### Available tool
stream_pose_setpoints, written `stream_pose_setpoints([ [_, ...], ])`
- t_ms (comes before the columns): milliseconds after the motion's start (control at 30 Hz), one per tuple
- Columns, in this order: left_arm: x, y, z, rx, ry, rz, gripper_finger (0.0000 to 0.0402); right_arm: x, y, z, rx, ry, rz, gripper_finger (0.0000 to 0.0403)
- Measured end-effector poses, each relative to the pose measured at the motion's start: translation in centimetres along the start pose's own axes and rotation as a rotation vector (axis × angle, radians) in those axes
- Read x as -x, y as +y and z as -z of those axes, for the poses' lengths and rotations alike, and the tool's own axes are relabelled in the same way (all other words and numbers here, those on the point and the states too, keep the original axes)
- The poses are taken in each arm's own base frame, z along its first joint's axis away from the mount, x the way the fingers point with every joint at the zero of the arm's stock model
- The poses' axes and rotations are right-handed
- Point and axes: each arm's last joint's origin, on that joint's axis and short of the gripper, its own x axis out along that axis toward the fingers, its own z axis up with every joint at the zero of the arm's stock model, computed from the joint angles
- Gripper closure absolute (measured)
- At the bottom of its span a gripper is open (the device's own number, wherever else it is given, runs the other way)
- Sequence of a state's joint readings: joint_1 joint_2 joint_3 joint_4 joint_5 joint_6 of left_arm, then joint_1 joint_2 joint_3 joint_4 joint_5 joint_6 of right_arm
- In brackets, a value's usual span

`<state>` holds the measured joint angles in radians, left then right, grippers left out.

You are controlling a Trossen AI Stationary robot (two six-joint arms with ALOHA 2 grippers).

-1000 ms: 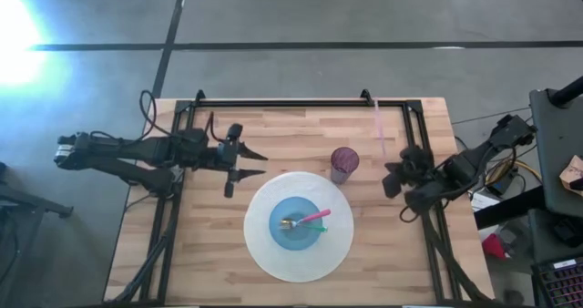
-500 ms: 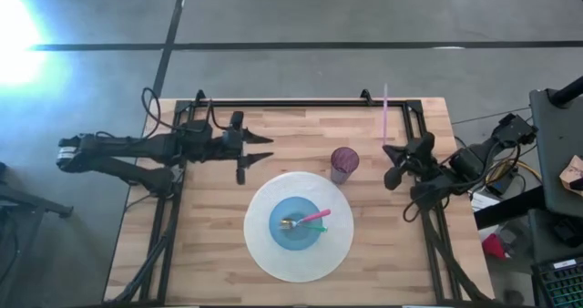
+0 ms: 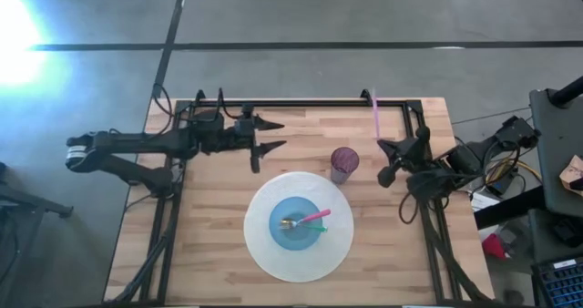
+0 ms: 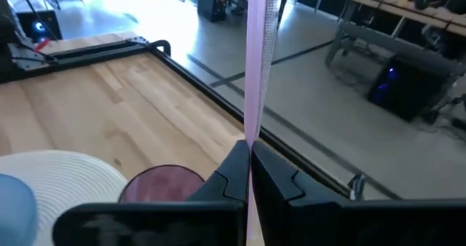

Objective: Pick & Place Utensil
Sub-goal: Put the purple straw into the purple cup

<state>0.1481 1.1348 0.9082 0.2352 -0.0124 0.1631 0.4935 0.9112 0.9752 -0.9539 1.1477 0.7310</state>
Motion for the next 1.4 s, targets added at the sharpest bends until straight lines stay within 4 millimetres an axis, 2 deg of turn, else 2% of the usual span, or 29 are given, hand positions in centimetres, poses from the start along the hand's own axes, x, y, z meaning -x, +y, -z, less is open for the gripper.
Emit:
stream_pose_setpoints([
  [167,-1.8,0.3,-0.6,-0.001,0.005,-0.005,0.0168,-0.3,-0.1,0.0,0.043,0.003,0.019,0.0395],
  [367,-3.9,0.7,-0.7,-0.024,-0.014,-0.018,0.0169,-0.6,0.4,0.2,0.079,0.007,-0.001,0.0395],
  [633,-6.4,1.3,-0.2,-0.027,-0.095,0.1,0.017,-0.9,1.2,0.6,0.095,0.031,-0.086,0.0395],
  [1067,-9.0,0.9,0.9,0.05,-0.241,0.226,0.017,-1.5,2.9,0.9,0.079,0.013,-0.273,0.0395],
  [1400,-10.3,0.7,1.4,0.136,-0.296,0.286,0.017,-2.3,3.4,1.9,0.032,0.013,-0.321,0.0395],
])
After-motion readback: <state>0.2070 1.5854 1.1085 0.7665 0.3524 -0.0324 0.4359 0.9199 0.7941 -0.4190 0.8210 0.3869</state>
